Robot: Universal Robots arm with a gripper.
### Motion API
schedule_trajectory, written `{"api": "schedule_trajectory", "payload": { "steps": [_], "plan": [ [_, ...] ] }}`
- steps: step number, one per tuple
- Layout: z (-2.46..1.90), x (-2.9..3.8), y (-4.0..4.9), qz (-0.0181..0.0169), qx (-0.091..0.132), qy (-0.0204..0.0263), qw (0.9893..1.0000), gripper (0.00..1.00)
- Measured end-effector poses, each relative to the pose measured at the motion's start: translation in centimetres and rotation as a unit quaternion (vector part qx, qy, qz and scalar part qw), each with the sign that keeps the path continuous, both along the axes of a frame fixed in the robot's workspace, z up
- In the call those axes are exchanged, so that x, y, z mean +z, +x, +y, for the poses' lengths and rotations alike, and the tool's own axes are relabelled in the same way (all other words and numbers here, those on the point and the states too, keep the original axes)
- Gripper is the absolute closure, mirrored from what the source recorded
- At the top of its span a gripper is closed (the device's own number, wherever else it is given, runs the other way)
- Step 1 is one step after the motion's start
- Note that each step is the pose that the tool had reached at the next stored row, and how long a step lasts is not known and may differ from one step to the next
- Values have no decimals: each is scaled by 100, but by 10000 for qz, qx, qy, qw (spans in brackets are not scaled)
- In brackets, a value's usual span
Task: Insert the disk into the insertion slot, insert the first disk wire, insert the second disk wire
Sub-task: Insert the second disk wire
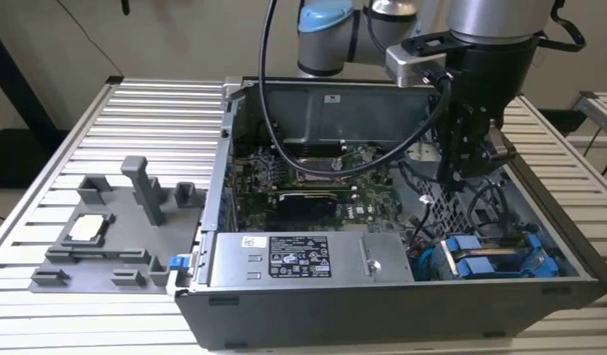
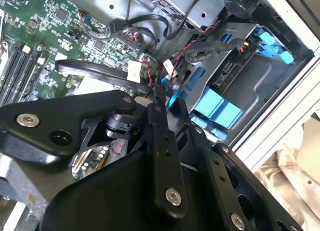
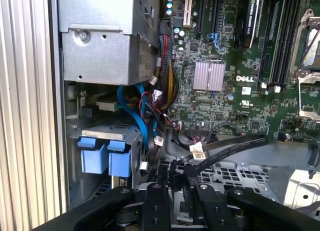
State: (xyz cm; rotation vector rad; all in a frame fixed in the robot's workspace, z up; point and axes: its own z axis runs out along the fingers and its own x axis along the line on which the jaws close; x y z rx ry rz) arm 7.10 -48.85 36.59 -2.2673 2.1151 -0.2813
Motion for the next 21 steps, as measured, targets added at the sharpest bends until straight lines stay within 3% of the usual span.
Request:
{"api": "schedule_trajectory", "payload": {
  "steps": [2,3,21],
  "plan": [
    [0,0,0,0,0,-5,10000,75],
    [0,0,0,0,0,-7,10000,82],
    [0,-1,0,0,0,-50,10000,84]
  ]
}}
